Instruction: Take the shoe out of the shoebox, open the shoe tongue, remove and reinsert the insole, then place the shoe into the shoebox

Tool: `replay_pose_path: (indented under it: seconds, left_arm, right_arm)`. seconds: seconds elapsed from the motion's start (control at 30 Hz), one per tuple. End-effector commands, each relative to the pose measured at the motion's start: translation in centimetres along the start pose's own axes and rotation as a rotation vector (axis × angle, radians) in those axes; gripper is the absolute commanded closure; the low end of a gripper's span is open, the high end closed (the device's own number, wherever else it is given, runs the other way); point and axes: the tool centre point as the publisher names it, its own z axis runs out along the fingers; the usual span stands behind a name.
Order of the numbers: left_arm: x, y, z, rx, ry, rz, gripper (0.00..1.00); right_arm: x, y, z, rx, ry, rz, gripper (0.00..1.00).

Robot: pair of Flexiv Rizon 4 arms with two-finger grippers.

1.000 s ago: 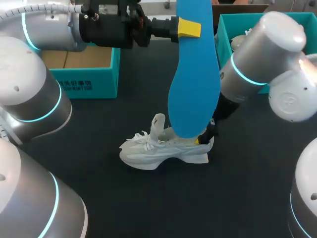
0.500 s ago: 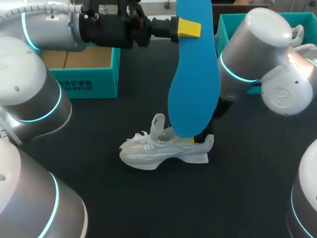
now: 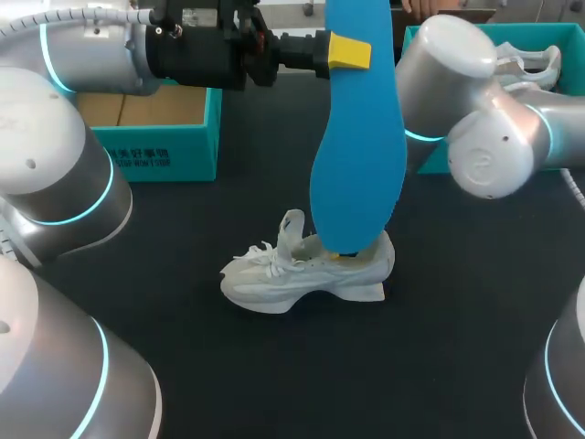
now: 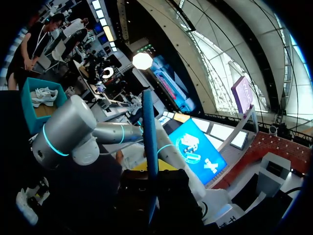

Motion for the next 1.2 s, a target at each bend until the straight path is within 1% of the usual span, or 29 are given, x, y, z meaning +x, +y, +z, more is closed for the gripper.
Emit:
replay_pose_path:
  seconds: [0.03,0.07,0.2,0.33,0.37,0.43,0.47,0.5,0.53,0.57,0.67,0.73,0.77,0.8,0.83,0.87,0.9,0.97,1.13,1.17,1.2]
  left_arm:
    - [0.0,0.2,0.0,0.002,0.000,-0.001,1.00]
    - [0.0,0.2,0.0,0.002,0.000,-0.001,1.00]
    - [0.0,0.2,0.0,0.002,0.000,-0.001,1.00]
    - [0.0,0.2,0.0,0.002,0.000,-0.001,1.00]
    - [0.0,0.2,0.0,0.002,0.000,-0.001,1.00]
    - [0.0,0.2,0.0,0.002,0.000,-0.001,1.00]
    - [0.0,0.2,0.0,0.002,0.000,-0.001,1.00]
    - [0.0,0.2,0.0,0.002,0.000,-0.001,1.00]
    - [0.0,0.2,0.0,0.002,0.000,-0.001,1.00]
    - [0.0,0.2,0.0,0.002,0.000,-0.001,1.00]
    - [0.0,0.2,0.0,0.002,0.000,-0.001,1.00]
    - [0.0,0.2,0.0,0.002,0.000,-0.001,1.00]
    - [0.0,0.2,0.0,0.002,0.000,-0.001,1.00]
    - [0.0,0.2,0.0,0.002,0.000,-0.001,1.00]
    - [0.0,0.2,0.0,0.002,0.000,-0.001,1.00]
    - [0.0,0.2,0.0,0.002,0.000,-0.001,1.00]
    - [0.0,0.2,0.0,0.002,0.000,-0.001,1.00]
    - [0.0,0.2,0.0,0.002,0.000,-0.001,1.00]
    - [0.0,0.2,0.0,0.002,0.000,-0.001,1.00]
    - [0.0,0.2,0.0,0.002,0.000,-0.001,1.00]
    - [0.0,0.2,0.0,0.002,0.000,-0.001,1.00]
  right_arm:
    - [-0.3,0.2,2.8,-0.007,0.015,0.007,0.45]
    - [-0.1,0.2,2.9,-0.007,0.018,0.013,0.52]
    - [0.7,0.1,3.2,-0.001,0.032,0.033,0.57]
    - [1.2,0.0,3.3,0.003,0.039,0.047,0.64]
    - [1.4,0.0,3.3,0.005,0.040,0.054,0.73]
    - [1.5,-0.1,3.3,0.014,0.043,0.065,0.87]
    - [1.5,-0.1,3.2,0.017,0.041,0.070,0.99]
    - [1.5,-0.2,3.2,0.021,0.041,0.073,1.00]
    - [1.6,-0.2,3.0,0.073,0.055,0.106,1.00]
    - [1.5,-0.2,2.8,0.084,0.051,0.117,1.00]
    - [1.6,-0.2,2.2,0.080,0.051,0.160,1.00]
    - [1.7,-0.3,1.8,0.081,0.094,0.241,1.00]
    - [1.8,-0.3,1.4,0.052,0.110,0.295,1.00]
    - [2.0,-0.4,1.0,0.054,0.145,0.382,1.00]
    - [2.2,-0.5,0.7,0.063,0.156,0.427,1.00]
    - [2.3,-0.2,0.2,0.042,0.166,0.460,1.00]
    - [2.6,-0.1,-0.4,0.037,0.165,0.564,1.00]
    - [3.0,0.0,-0.8,-0.027,0.127,0.657,1.00]
    - [3.3,0.1,-1.2,-0.107,0.062,0.819,1.00]
    - [3.4,0.0,-1.1,-0.200,0.047,0.827,1.00]
    - [3.9,-0.2,-1.0,-0.248,0.020,0.897,1.00]
